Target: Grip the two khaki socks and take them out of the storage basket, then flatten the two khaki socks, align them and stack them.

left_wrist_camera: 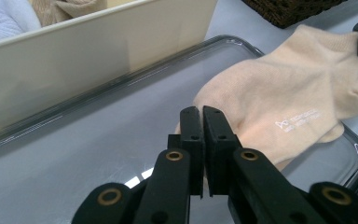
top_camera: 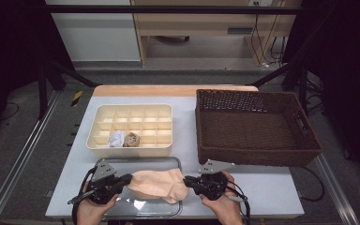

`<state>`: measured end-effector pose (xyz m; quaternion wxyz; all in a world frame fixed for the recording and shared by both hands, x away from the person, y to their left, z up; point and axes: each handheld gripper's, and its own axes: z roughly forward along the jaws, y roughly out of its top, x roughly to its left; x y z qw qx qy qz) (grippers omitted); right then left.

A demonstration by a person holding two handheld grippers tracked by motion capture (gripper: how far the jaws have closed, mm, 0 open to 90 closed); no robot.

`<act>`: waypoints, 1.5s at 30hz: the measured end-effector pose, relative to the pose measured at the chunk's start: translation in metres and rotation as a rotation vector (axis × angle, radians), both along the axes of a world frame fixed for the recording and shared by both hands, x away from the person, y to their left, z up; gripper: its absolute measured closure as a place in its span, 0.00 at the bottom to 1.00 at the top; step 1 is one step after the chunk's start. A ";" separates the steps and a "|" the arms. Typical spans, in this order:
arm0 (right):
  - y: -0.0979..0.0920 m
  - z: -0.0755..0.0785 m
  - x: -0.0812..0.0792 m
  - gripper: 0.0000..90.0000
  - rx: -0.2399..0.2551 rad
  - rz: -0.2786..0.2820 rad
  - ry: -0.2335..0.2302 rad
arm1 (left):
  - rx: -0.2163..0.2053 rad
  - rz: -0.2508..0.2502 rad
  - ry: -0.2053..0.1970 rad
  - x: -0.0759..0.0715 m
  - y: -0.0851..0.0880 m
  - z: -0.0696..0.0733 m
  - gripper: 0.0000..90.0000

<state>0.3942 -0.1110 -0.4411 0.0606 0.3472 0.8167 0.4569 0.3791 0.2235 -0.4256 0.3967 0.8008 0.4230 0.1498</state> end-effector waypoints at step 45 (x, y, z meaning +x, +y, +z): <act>0.017 -0.033 0.006 0.90 -0.069 -0.009 0.044 | 0.103 0.005 0.039 0.006 -0.016 -0.007 0.97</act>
